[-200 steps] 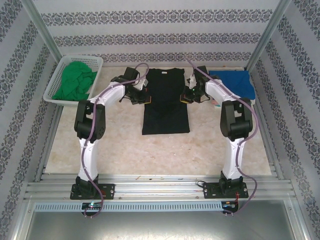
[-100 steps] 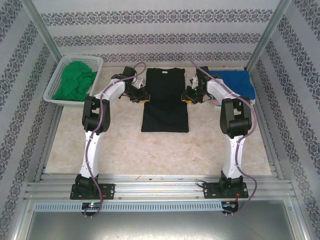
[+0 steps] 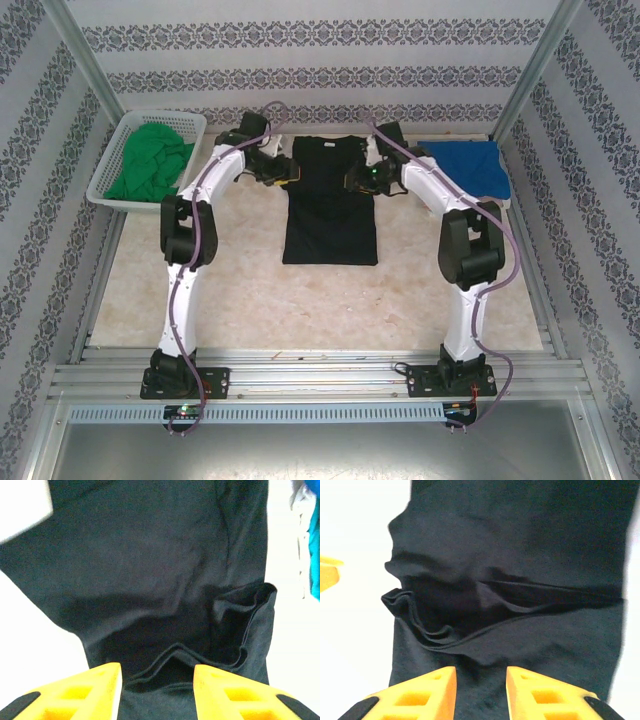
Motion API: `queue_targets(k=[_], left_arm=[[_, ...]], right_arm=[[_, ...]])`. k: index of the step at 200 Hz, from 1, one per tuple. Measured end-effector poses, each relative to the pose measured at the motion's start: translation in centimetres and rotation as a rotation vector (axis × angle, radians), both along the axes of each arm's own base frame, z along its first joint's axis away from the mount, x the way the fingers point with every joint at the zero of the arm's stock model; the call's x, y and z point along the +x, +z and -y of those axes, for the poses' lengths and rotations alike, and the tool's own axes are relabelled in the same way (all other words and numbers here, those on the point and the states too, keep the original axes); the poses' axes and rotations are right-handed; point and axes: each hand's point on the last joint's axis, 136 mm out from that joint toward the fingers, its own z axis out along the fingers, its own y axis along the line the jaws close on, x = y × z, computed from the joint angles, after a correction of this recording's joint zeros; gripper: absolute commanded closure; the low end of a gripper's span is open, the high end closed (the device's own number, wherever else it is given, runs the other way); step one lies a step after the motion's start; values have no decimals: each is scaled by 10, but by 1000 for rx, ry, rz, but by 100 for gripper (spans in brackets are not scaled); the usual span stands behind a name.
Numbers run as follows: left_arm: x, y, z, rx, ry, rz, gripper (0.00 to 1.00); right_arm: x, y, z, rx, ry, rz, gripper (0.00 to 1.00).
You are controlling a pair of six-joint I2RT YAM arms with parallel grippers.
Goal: Fold and stack the t-shirts
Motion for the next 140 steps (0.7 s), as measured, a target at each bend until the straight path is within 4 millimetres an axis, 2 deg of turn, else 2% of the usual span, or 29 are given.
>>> queue_targets(k=[19,41,56,67,86,106,123,140], left_arm=[[-27,-18,14,1,-18,-37,60],[-52,-43,35,-6,-43,-71,64],[-56,-53,45,-12,-55,-76,64],[-50,-55,50,-20,-58,-64,64],[-21,-48,56,-34,-54,-7,65],[2,-40,58,-37,-44,50,66],[9,-40,55,-28,-33,63,66],[10,-46,49,-3,-26,56,66]], right_arm=[[3,-19,-9,7,4,-21,69],[11,-58,-2,-9,-18,-87,68],[22,-80,5,-15,-37,-116,68],[32,-89,11,-16,-51,-123,68],[43,-87,15,-6,-61,-107,67],[47,-72,19,4,-70,-67,64],[37,-60,18,10,-66,-42,64],[19,-51,15,13,-53,-29,64]])
